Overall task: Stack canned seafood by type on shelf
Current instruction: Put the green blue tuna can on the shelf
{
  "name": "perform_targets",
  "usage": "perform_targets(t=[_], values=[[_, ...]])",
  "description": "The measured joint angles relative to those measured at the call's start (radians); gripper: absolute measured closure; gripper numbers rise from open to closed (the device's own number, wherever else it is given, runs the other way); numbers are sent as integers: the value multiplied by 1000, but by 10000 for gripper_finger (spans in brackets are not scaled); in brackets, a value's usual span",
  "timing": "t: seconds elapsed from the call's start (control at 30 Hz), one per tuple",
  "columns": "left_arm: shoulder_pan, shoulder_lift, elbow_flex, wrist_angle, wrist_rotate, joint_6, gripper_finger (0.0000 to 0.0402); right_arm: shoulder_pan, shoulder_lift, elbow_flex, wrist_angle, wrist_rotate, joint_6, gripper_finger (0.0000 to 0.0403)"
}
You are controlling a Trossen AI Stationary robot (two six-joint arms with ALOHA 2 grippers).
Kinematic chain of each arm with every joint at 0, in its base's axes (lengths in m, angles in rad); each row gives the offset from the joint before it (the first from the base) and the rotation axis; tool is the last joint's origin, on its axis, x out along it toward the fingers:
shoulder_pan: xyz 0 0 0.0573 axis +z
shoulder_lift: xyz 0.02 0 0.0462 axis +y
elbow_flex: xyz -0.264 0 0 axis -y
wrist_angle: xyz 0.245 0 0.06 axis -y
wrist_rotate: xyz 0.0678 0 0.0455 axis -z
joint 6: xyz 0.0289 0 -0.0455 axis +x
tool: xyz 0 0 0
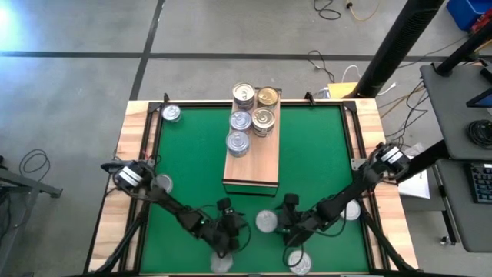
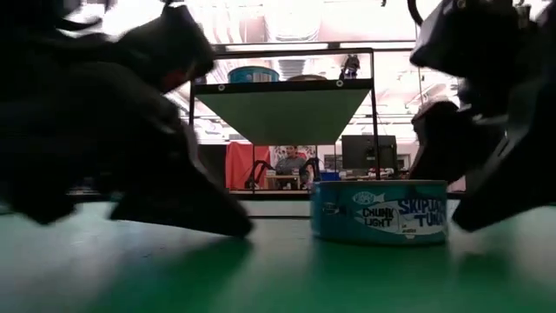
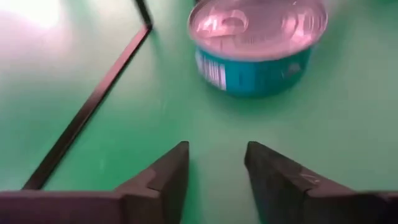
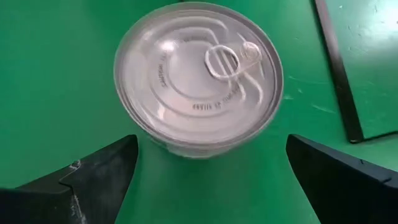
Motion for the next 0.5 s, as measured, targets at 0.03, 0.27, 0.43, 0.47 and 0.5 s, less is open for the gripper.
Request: perform_targets(t=[0.03,0.27,0.43,0.47,0.5], values=[[12,6,0,35,18,39,240,0,14,-7,43,8,-18,3],[75,75,15,224,87,178,212,3,111,-25,298,37,-103,3],[82,93,35,259,84,241,230,4,132,-29,352,69,-102,2],[82,94,37,261,79,244,234,5,132,-29,352,83,-99,2],[82,93,39,262,69,244,239,5,132,-29,355,93,-98,2]])
